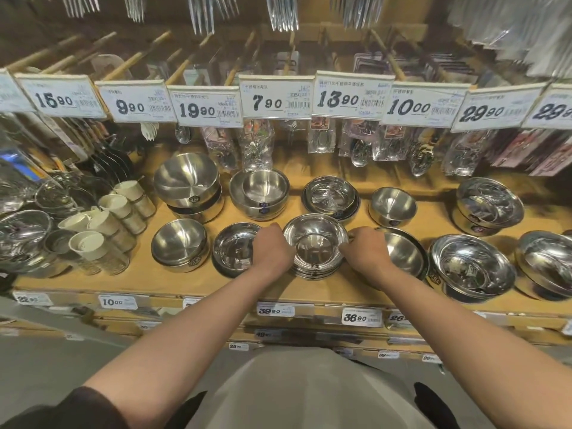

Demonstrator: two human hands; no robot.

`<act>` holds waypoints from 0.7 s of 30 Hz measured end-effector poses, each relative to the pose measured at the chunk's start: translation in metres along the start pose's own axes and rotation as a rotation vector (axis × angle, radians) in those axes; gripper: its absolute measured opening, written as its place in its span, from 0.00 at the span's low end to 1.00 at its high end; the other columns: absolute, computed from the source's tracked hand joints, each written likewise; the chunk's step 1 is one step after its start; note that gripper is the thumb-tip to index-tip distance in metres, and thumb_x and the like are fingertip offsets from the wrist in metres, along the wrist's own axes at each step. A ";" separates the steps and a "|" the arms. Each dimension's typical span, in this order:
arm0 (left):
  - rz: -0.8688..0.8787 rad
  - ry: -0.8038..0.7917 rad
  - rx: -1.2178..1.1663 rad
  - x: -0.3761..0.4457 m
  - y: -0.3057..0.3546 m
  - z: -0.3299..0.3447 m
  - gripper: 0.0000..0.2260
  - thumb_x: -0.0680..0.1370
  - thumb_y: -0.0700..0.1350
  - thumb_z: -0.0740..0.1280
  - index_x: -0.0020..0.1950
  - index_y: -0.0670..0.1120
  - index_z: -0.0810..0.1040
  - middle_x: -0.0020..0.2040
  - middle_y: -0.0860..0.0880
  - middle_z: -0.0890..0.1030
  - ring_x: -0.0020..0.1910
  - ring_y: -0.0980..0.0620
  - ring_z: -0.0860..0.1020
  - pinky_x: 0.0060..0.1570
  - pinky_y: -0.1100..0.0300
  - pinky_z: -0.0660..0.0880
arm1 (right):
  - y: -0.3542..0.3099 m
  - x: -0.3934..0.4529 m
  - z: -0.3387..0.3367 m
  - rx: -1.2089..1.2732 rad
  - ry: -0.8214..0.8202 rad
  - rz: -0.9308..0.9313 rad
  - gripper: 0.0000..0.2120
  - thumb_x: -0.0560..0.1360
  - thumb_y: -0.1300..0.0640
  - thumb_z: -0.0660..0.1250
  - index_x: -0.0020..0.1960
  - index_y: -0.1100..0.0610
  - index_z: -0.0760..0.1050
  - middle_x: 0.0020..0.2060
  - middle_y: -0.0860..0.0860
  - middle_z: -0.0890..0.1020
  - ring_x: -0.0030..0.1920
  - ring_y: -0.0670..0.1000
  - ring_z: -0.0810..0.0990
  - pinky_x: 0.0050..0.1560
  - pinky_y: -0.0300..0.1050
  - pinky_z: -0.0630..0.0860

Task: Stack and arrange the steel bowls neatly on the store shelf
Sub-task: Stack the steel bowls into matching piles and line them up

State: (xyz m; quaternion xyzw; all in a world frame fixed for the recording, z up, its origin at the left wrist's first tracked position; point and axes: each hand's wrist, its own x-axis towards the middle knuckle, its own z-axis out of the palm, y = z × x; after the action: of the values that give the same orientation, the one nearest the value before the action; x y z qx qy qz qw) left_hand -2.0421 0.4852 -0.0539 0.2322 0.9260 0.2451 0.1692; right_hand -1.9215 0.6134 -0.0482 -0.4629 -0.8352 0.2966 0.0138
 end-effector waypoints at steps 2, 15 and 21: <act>-0.003 -0.003 -0.003 -0.001 0.000 -0.001 0.09 0.74 0.34 0.69 0.54 0.37 0.78 0.50 0.41 0.81 0.50 0.42 0.80 0.36 0.58 0.70 | 0.001 0.000 0.000 0.007 0.004 -0.018 0.12 0.73 0.62 0.67 0.31 0.58 0.71 0.29 0.52 0.74 0.35 0.56 0.74 0.36 0.44 0.67; -0.038 -0.037 -0.102 -0.011 0.001 -0.006 0.18 0.76 0.37 0.69 0.65 0.38 0.74 0.61 0.39 0.77 0.59 0.42 0.75 0.50 0.59 0.68 | 0.007 -0.008 0.002 0.144 0.004 -0.106 0.07 0.79 0.59 0.65 0.44 0.59 0.80 0.33 0.50 0.78 0.35 0.52 0.75 0.37 0.42 0.66; 0.024 -0.037 -0.118 -0.031 0.007 -0.024 0.17 0.78 0.43 0.67 0.65 0.41 0.75 0.62 0.40 0.75 0.59 0.43 0.72 0.52 0.56 0.66 | 0.028 -0.029 -0.023 0.266 0.051 0.002 0.15 0.81 0.52 0.63 0.63 0.58 0.79 0.46 0.56 0.86 0.39 0.48 0.76 0.37 0.37 0.68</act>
State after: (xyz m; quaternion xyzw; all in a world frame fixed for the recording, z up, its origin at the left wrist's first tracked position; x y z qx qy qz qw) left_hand -2.0240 0.4656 -0.0243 0.2372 0.9038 0.2968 0.1968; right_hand -1.8766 0.6129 -0.0362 -0.4649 -0.7876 0.3929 0.0960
